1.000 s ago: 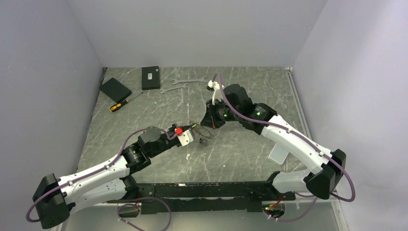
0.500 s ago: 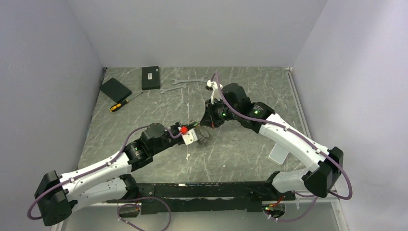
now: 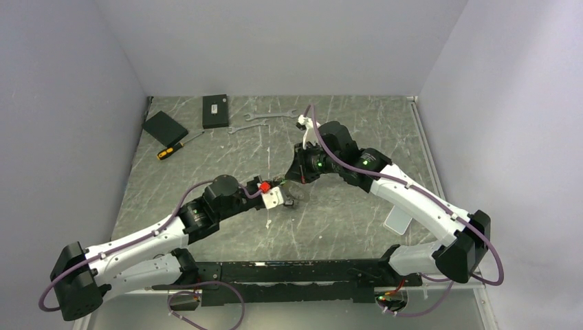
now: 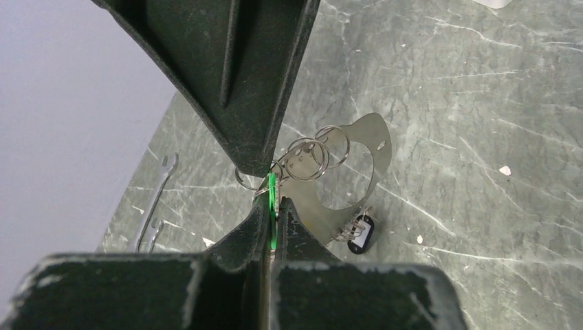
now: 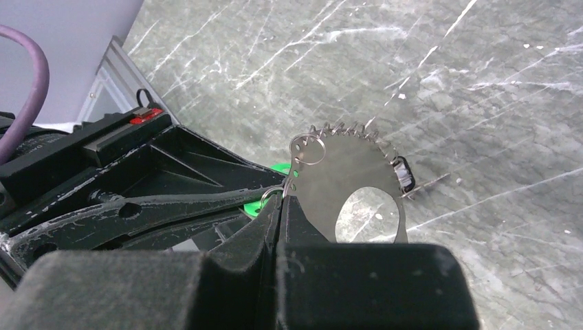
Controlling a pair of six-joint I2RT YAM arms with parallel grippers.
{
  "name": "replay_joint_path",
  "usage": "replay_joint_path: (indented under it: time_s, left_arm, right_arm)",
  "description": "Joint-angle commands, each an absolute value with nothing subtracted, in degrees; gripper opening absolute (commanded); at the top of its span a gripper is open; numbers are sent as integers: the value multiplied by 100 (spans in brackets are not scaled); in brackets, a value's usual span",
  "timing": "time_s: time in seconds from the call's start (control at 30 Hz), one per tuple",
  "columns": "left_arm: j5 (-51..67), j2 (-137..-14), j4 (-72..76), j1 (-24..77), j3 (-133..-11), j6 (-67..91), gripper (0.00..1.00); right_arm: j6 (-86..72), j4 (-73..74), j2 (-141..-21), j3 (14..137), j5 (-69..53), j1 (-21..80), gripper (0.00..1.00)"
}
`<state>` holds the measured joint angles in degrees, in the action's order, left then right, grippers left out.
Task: Put the keys on the keyring
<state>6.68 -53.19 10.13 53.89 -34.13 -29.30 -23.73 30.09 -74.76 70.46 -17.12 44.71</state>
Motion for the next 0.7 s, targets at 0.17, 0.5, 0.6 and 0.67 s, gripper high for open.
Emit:
replay_joint_path:
  time_s: [0.17, 0.5, 0.6, 0.67]
  left_arm:
    - [329, -5096, 1034, 5484, -3973, -2831, 0]
    - [-567, -5111, 862, 5489, -4000, -2934, 0]
    - [-715, -5120, 902, 5484, -3965, -2953, 0]
    - [-669, -5132, 894, 5484, -3958, -2953, 0]
  right_arm:
    - [-2790, 2215, -7139, 6877, -1539, 4509, 0]
    - [-2760, 2080, -6999, 6721, -1605, 4514, 0]
    - [-2759, 2006, -6987, 6700, -1680, 4509, 0]
    - [-2776, 1966, -6996, 6688, -1711, 4513, 0]
